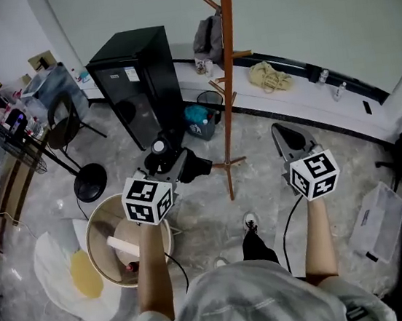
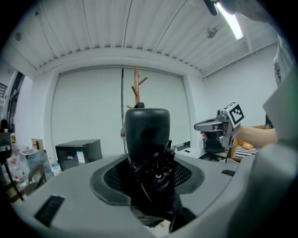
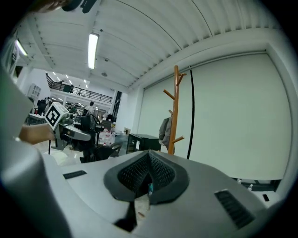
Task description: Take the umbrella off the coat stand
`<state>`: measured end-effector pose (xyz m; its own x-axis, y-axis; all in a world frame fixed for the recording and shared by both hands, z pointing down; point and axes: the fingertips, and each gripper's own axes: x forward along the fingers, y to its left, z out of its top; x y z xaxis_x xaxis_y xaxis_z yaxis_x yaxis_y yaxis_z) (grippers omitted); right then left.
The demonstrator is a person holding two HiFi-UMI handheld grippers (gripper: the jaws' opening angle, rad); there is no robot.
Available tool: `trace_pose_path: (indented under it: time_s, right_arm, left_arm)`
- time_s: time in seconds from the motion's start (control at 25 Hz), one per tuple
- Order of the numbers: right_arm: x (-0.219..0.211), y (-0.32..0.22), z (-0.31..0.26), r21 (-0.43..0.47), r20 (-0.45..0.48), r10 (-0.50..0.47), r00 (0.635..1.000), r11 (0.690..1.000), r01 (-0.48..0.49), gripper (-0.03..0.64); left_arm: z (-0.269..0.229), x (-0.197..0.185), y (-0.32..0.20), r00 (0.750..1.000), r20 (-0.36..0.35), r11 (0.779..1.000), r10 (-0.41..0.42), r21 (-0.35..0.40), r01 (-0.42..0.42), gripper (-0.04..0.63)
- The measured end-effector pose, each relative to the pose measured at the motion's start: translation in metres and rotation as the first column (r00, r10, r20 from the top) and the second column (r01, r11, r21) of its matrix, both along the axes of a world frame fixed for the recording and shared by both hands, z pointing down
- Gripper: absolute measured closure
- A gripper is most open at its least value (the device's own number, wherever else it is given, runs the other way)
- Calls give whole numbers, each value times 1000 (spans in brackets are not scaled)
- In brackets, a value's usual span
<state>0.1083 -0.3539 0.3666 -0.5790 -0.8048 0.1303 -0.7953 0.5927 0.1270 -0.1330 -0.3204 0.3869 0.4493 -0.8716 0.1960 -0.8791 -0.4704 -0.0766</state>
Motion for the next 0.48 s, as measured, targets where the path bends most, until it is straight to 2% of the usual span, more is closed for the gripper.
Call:
trace_pose_path:
  time_s: [0.48]
  right_arm:
    - [-6, 19, 2, -7, -21, 14, 1000, 1000, -14, 601]
  left_arm:
    - [-8, 3, 29, 1000, 14, 999, 28, 17, -28, 365]
